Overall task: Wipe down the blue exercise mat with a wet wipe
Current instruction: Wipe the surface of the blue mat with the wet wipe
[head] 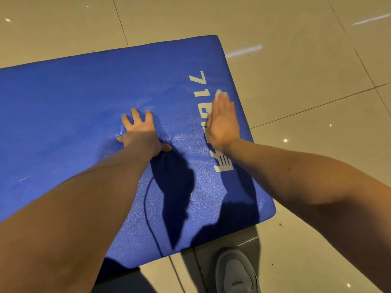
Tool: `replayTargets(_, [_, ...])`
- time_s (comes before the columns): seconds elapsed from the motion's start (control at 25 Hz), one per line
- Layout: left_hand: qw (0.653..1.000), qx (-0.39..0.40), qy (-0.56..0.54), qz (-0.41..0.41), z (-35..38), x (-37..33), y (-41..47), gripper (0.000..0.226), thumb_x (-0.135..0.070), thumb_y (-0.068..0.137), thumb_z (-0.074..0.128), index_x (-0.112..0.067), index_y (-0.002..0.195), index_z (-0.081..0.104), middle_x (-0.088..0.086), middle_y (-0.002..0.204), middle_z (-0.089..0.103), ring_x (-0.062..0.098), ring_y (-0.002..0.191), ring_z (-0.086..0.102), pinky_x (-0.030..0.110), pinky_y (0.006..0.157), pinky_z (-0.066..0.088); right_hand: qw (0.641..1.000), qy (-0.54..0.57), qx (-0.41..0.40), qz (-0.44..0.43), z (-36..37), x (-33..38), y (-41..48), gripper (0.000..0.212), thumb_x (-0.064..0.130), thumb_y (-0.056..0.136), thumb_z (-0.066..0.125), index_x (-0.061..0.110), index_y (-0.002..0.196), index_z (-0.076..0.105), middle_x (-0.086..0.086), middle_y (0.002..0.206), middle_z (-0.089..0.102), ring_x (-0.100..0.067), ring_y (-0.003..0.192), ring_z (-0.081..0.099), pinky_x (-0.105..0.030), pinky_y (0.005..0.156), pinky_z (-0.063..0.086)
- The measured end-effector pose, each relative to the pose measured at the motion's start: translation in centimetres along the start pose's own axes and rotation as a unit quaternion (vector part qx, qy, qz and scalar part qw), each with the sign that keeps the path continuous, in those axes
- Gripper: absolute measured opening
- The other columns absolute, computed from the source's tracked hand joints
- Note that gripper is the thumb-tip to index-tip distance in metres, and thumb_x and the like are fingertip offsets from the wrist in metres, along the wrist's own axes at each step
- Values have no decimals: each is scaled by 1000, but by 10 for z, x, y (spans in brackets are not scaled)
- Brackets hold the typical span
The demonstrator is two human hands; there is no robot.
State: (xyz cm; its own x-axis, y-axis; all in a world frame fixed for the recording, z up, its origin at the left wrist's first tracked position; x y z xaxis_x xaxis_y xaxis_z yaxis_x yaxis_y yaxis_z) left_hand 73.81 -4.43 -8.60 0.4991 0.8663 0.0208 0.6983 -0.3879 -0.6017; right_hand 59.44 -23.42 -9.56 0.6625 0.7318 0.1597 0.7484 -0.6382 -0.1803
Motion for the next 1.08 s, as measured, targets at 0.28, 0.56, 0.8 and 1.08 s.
replayTargets(0.28, [1000, 13, 3, -8, 0, -1, 2, 133, -69, 53, 89, -35, 153, 8, -2, 161, -5, 35, 150, -3, 66, 100, 42, 971, -9, 46, -234, 12, 36, -15, 59, 30, 106, 21, 2, 157, 15, -14, 165, 11, -29, 154, 5, -43, 125, 4])
replayTargets(0.56, [1000, 17, 9, -15, -1, -2, 2, 137, -70, 53, 88, -35, 154, 4, -2, 162, -8, 35, 151, -5, 66, 103, 40, 995, -57, 60, 54, -15, -52, 31, 64, 34, 105, 17, -1, 156, 0, -19, 165, -4, -34, 153, -8, -46, 125, 0])
replayTargets(0.8, [999, 31, 16, -20, -2, -5, 2, 139, -70, 54, 87, -34, 156, -1, -1, 163, -13, 36, 151, -8, 66, 105, 39, 993, -3, 30, -116, 12, 53, 12, 58, 23, 106, 27, -4, 155, 11, -20, 164, 5, -37, 152, 0, -46, 125, 1])
replayTargets(1.08, [999, 34, 30, -4, -18, -6, 7, 115, -75, 63, 79, -23, 149, 21, 8, 147, 18, 38, 139, 19, 49, 88, 48, 975, -4, 55, -213, 7, 29, 30, 58, 28, 106, 24, 3, 157, 13, -15, 165, 8, -28, 154, 2, -40, 126, 2])
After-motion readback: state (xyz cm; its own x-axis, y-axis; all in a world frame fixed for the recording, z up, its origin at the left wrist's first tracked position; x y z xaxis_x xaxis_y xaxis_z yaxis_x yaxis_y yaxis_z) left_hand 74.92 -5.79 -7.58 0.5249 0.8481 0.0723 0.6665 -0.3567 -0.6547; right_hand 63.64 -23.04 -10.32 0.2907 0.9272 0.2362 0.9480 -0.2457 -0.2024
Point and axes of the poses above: each hand's wrist, its own y-axis towards the middle knuckle, its own z-axis out of the palm, x = y × z, the point moved 8 cm from there along y, towards the middle knuckle
